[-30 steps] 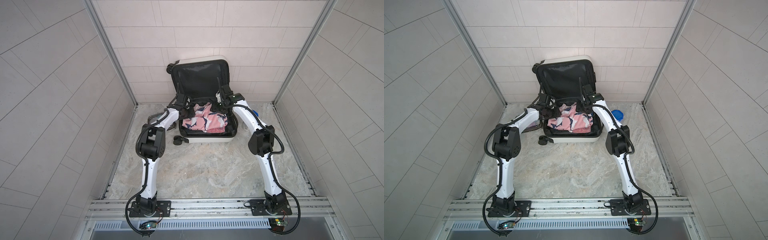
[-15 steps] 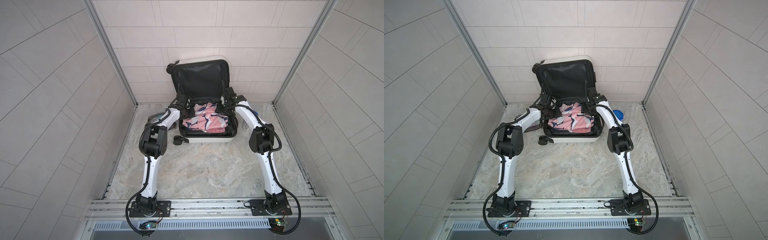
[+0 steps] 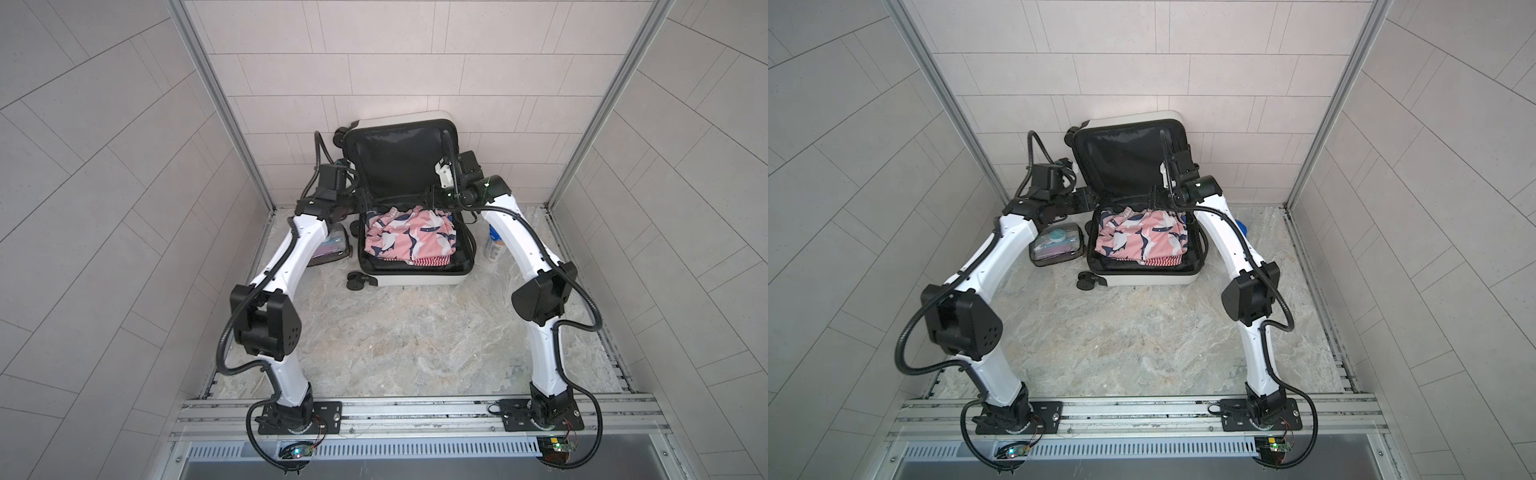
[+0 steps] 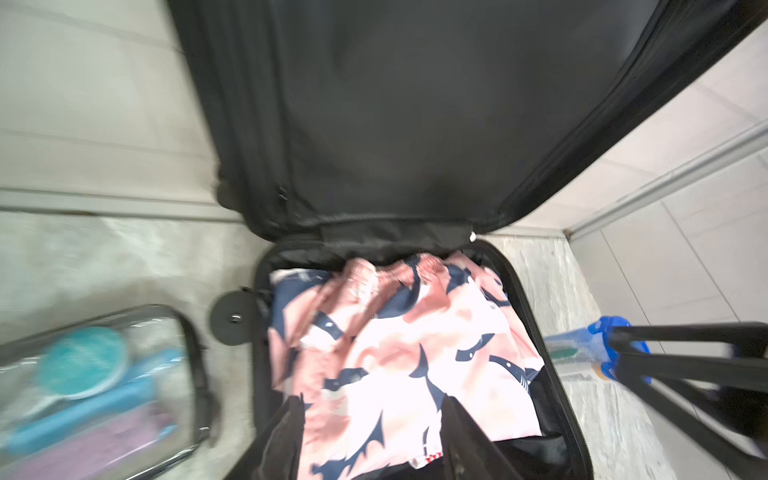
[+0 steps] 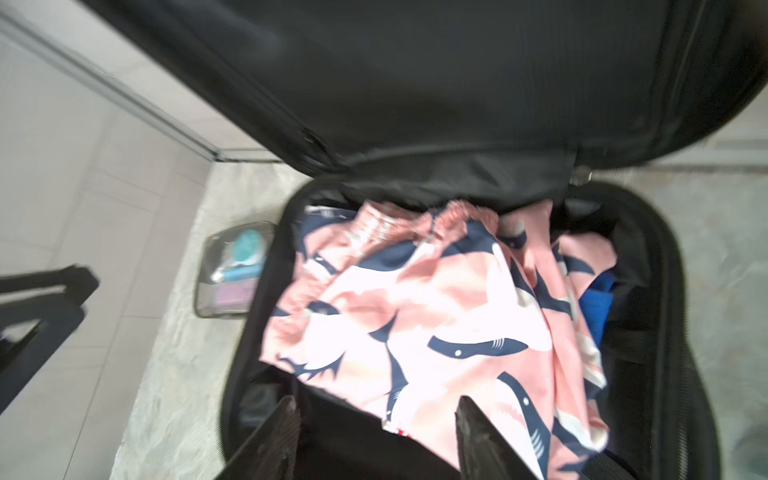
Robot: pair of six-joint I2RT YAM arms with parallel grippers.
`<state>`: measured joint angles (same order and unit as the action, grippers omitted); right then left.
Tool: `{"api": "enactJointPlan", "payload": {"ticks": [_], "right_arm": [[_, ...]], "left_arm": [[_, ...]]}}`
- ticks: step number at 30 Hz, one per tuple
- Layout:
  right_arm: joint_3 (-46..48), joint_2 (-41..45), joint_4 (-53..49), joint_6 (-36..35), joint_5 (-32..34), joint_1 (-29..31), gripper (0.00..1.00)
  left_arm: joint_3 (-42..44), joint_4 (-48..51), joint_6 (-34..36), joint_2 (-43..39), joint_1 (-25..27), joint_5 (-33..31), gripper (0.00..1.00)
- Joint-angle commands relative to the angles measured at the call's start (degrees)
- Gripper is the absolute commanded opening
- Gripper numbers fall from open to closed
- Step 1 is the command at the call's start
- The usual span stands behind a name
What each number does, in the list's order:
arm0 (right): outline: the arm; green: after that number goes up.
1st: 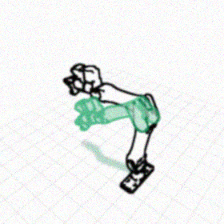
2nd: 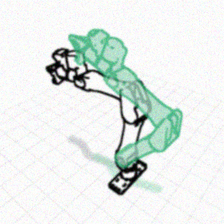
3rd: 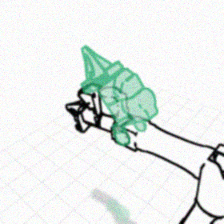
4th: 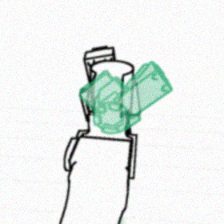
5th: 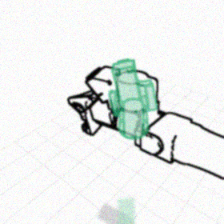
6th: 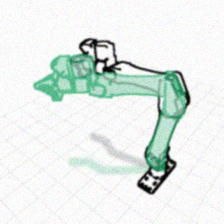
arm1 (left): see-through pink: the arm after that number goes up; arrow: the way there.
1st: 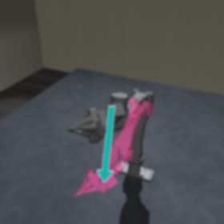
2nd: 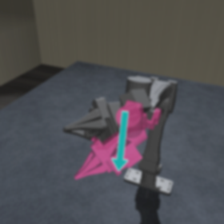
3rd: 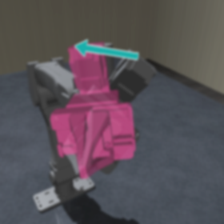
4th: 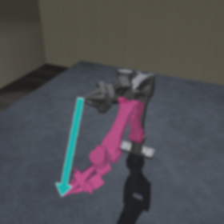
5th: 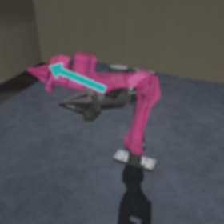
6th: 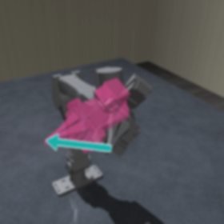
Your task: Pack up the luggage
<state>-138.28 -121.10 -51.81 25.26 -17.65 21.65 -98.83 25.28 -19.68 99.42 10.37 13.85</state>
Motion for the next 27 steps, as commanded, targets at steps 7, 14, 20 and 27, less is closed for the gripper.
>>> {"api": "enactJointPlan", "payload": {"ticks": [7, 14, 20, 27], "right_arm": [[12.93, 12.16, -3.88, -12.59, 11.94, 10.88, 0.65], [30.16, 17.24, 3.75, -11.92, 13.65, 17.24, 0.66], [40.10, 16.08, 10.85, -7.50, 11.19, 20.26, 0.66], [43.96, 14.93, 13.98, -4.87, 9.68, 21.05, 0.66]], "left_arm": [[14.20, 1.13, -6.73, -2.16, -15.20, 1.96, 0.64], [15.88, 3.98, -8.31, 4.20, -24.33, 1.64, 0.68], [6.97, 12.21, -4.07, 14.62, -27.13, 2.37, 0.71], [3.37, 9.29, -3.23, 21.64, -27.81, 6.45, 0.71]]}}
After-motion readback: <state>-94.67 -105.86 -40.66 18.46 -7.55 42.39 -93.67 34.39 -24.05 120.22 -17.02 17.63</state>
